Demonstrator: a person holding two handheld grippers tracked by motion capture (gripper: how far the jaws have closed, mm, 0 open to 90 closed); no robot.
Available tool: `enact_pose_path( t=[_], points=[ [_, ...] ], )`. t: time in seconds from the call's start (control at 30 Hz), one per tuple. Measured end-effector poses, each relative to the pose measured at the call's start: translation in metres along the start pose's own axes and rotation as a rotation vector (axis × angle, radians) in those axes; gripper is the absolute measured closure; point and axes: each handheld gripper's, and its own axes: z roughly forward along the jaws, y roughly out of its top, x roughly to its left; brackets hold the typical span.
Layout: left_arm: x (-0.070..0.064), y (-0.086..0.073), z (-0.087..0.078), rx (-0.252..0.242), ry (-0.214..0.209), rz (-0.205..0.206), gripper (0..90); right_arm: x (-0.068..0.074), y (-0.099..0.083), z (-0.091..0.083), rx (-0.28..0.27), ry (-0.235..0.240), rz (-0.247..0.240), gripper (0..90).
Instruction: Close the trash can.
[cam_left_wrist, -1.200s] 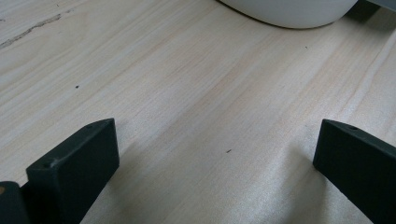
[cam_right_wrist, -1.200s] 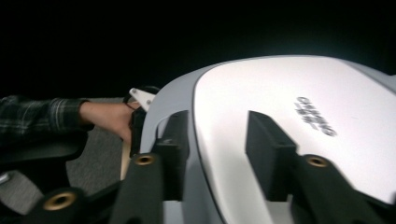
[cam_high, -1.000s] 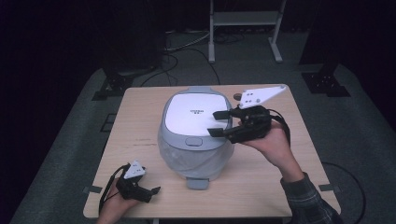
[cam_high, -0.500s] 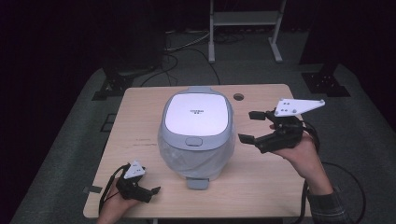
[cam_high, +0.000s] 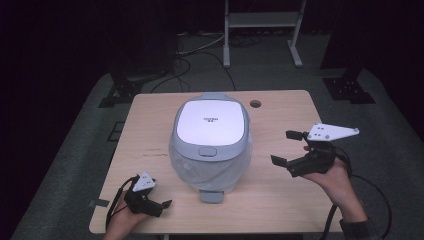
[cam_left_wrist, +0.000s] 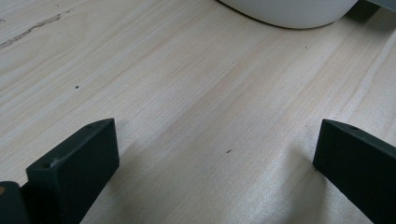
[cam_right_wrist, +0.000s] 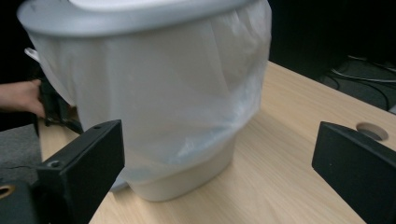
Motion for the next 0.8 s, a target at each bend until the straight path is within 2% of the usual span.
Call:
enact_pose_path(
  t=[0.17,0.37,0.8],
  points=[
    [0.0,0.0,0.0,0.0,-0.001,0.0,0.0,-0.002,-0.026,0.004,0.029,-0.036,0.011,0.2],
    [0.0,0.0,0.0,0.0,-0.002,0.0,0.0,-0.004,-0.053,0.006,0.054,-0.061,0.054,0.2],
    [0.0,0.0,0.001,-0.003,-0.002,-0.001,0.0,-0.009,-0.096,0.011,0.134,-0.097,0.106,0.2]
  ],
)
